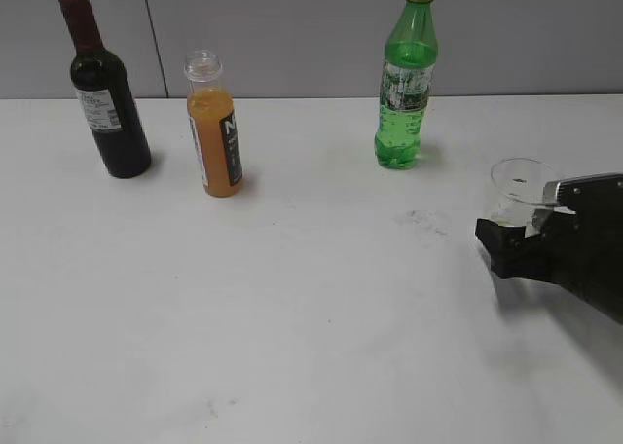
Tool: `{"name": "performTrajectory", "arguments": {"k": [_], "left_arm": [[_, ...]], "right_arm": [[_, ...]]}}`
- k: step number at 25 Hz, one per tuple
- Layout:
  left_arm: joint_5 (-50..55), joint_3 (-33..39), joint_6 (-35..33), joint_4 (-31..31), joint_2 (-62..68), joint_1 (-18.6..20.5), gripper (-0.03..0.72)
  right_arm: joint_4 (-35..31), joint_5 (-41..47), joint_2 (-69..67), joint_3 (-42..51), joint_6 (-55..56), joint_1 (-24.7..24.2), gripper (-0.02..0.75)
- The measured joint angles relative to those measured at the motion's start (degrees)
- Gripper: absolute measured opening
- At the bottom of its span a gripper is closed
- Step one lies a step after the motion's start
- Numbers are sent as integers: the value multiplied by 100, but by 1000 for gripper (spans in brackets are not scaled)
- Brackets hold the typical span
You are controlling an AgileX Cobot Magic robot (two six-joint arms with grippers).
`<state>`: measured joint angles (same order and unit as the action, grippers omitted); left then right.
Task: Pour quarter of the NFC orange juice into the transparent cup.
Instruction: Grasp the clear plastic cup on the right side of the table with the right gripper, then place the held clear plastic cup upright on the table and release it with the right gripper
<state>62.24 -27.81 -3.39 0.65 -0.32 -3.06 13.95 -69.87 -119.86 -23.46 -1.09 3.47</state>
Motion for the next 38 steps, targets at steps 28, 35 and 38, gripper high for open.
{"name": "performTrajectory", "arguments": {"k": [28, 35, 38], "left_arm": [[0, 0, 0, 0, 0, 0, 592], [0, 0, 0, 0, 0, 0, 592], [0, 0, 0, 0, 0, 0, 592]], "right_arm": [[1118, 13, -332, -475, 204, 0, 539], [3878, 20, -262, -1333, 450, 101, 539], [4606, 20, -262, -1932, 928, 388, 539]]}}
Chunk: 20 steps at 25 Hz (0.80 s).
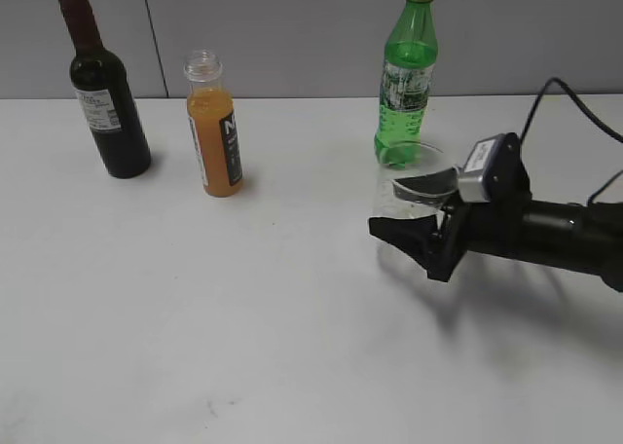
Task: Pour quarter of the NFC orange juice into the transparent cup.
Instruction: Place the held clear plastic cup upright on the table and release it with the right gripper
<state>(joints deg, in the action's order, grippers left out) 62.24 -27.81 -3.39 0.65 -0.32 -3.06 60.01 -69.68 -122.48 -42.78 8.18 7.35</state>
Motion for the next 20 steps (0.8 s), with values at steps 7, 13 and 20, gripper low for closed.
{"name": "performTrajectory", "arguments": {"k": [7, 13, 20], "left_arm": [[0, 0, 0, 0, 0, 0, 592], [0, 0, 0, 0, 0, 0, 592], [0, 0, 0, 0, 0, 0, 592]], "right_arm": [[650, 599, -18, -1325, 606, 1445, 539], [700, 1532, -341, -1937, 1258, 2195, 539], [700, 1462, -984, -1967, 1351, 2168, 539]]}}
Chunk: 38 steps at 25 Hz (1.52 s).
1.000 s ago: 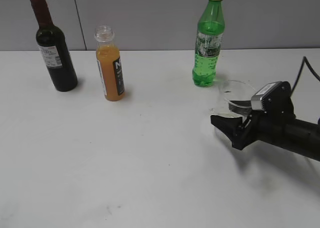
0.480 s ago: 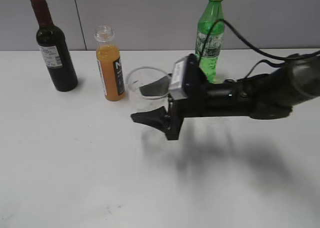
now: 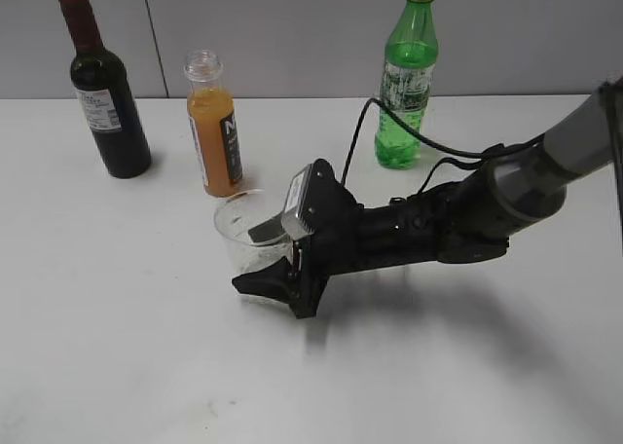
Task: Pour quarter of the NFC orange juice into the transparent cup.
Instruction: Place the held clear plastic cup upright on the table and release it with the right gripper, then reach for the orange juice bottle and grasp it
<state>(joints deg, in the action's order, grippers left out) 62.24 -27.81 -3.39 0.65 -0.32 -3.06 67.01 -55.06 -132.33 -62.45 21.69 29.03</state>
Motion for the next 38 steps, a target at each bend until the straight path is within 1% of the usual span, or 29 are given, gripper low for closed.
{"name": "performTrajectory", "arguments": {"k": [6, 10, 13, 17, 22, 25, 30, 33, 37, 38], "left_arm": [[0, 0, 0, 0, 0, 0, 592], [0, 0, 0, 0, 0, 0, 592], [0, 0, 0, 0, 0, 0, 592], [0, 0, 0, 0, 0, 0, 592], [0, 0, 0, 0, 0, 0, 592], [0, 0, 0, 0, 0, 0, 592], [0, 0, 0, 0, 0, 0, 592], [0, 0, 0, 0, 0, 0, 592], [0, 0, 0, 0, 0, 0, 592], [0, 0, 0, 0, 0, 0, 592]], "right_arm": [[-8, -187, -105, -42, 3, 0, 543], [75, -187, -105, -42, 108, -12, 596], [260, -187, -98, -49, 409, -86, 606], [902, -21, 74, -49, 860, -316, 605], [2165, 257, 411, -59, 1736, -710, 605], [2789, 290, 661, -59, 2112, -973, 599], [3500, 378, 1278, -54, 3159, -1382, 592], [3728, 874, 1796, -77, 3688, -1540, 592], [3768, 2159, 2490, -316, 4838, -1572, 592], [3775, 2537, 2627, -413, 5296, -1572, 592]]}}
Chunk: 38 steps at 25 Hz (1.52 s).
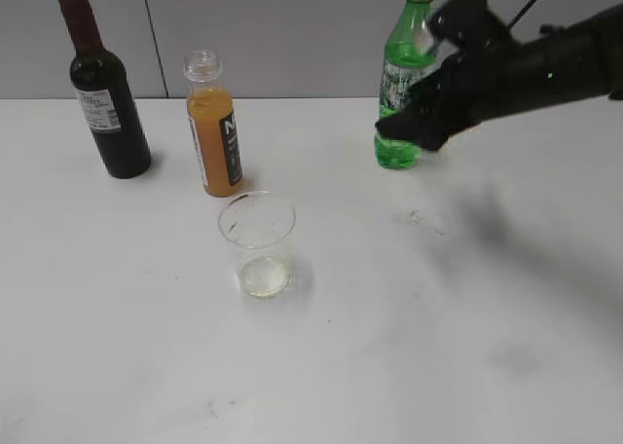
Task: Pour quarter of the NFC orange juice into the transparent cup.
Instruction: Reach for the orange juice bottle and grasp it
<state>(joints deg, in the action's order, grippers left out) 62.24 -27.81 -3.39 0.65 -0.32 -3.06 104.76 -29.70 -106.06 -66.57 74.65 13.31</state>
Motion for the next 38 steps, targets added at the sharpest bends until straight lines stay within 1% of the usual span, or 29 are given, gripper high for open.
{"name": "performTrajectory", "arguments": {"k": [2, 4, 7, 10, 11, 13, 16, 19, 21, 22, 24, 25, 28, 30, 33, 35, 38], "left_arm": [[0, 0, 0, 0, 0, 0, 592], [0, 0, 0, 0, 0, 0, 592], [0, 0, 0, 0, 0, 0, 592], [0, 0, 0, 0, 0, 0, 592], [0, 0, 0, 0, 0, 0, 592], [0, 0, 0, 0, 0, 0, 592], [0, 0, 0, 0, 0, 0, 592], [0, 0, 0, 0, 0, 0, 592], [0, 0, 0, 0, 0, 0, 592], [0, 0, 0, 0, 0, 0, 592], [0, 0, 0, 0, 0, 0, 592], [0, 0, 0, 0, 0, 0, 592], [-5, 0, 0, 0, 0, 0, 592], [-26, 0, 0, -6, 0, 0, 592], [-91, -25, 0, -6, 0, 0, 592], [-115, -43, 0, -1, 0, 0, 592], [-121, -48, 0, -1, 0, 0, 592]], "right_arm": [[0, 742, 211, -163, 800, 0, 592], [0, 1621, 390, -229, 1309, 0, 591], [-107, 2927, 642, -229, 1514, 0, 591], [-794, 4053, 890, -230, 1305, 0, 591], [-1244, 4363, 971, -243, 929, 0, 591], [-2469, 4971, 1117, -396, -214, 0, 591], [-5064, 6296, 1151, -1031, -2675, -72, 591], [-7378, 7481, 1083, -1929, -4811, -374, 591], [-8584, 8259, 1021, -2522, -5745, -671, 591], [-9053, 8583, 1003, -2810, -6130, -800, 591], [-9539, 9380, 986, -3240, -6624, -964, 591], [-9656, 9622, 986, -3419, -6802, -1007, 591], [-9937, 9845, 1106, -3554, -7099, -1042, 591], [-10277, 9874, 1306, -3450, -7235, -1048, 591], [-10769, 9874, 1867, -2985, -7465, -1048, 591], [-10871, 9879, 2430, -2490, -7592, -1048, 591], [-10858, 9885, 3345, -1522, -7708, -1048, 591]]}}
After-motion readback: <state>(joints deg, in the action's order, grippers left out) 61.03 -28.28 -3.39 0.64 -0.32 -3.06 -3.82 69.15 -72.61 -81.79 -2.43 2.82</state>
